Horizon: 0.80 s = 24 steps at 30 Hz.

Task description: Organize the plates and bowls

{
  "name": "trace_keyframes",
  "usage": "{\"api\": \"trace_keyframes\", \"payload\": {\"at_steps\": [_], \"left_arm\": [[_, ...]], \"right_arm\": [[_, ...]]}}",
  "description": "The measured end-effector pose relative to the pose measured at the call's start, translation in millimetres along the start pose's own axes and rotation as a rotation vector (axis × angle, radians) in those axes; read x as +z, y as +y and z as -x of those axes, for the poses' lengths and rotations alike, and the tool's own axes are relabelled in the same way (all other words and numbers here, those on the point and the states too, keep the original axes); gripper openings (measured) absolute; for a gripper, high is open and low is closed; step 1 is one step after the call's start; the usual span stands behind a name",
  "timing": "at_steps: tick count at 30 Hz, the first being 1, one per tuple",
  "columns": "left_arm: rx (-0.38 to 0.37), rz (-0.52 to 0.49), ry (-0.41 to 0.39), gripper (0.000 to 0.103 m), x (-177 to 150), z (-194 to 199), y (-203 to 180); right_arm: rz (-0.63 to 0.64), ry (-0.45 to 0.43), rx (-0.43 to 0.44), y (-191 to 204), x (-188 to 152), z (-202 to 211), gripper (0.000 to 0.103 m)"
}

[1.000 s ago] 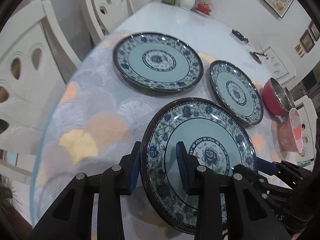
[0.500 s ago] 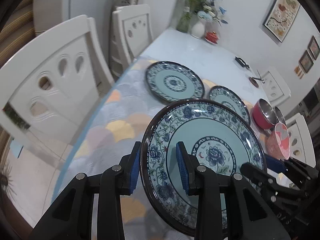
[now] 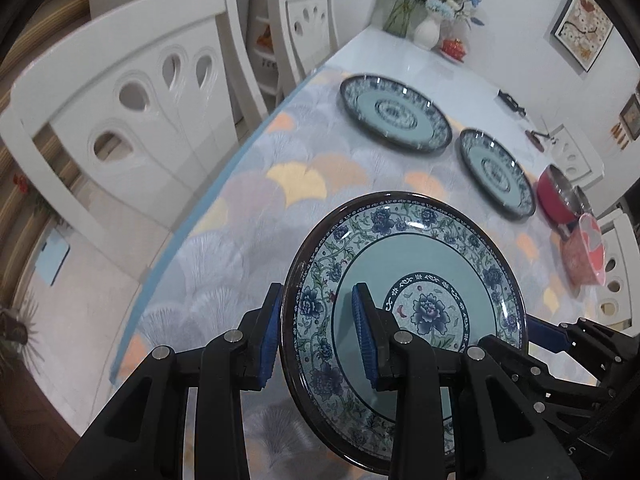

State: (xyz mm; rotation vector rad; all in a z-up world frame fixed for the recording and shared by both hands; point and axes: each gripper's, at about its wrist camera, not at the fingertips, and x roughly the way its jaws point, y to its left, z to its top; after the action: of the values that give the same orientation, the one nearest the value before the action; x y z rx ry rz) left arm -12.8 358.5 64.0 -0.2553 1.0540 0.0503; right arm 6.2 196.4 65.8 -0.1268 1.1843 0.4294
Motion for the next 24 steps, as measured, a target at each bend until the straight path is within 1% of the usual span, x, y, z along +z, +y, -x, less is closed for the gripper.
{"api": "trace_keyframes", "payload": {"at_steps": [4, 9, 13, 19, 24], "left_arm": [[0.004, -0.001, 0.038, 0.031, -12.8, -12.6, 0.8], [0.020, -0.037, 0.036, 0.031, -14.9, -19.3, -4.6], [0.021, -0.034, 0.039, 0.031, -12.9, -22.1, -4.3], [0.039, -0.042, 0.040, 0.031, -16.8, -19.2, -3.0], [0.053, -0.012, 0.015, 0.031, -13.6, -5.7, 7.7]], "right_arm": [[-0.023, 0.038, -0.008, -1.4, -10.1, -16.2, 0.043], [-0.052, 0.060, -0.022, -5.0, -13.9, -29.2, 0.043], [-0.064, 0.078, -0.022, -7.4, -13.8, -34.6, 0.043], [-0.066, 0.090, -0.013, -9.0, -18.8, -30.9, 0.043], [-0.074, 0.063, -0.012, -14.7, -18.2, -10.5, 0.043]]}}
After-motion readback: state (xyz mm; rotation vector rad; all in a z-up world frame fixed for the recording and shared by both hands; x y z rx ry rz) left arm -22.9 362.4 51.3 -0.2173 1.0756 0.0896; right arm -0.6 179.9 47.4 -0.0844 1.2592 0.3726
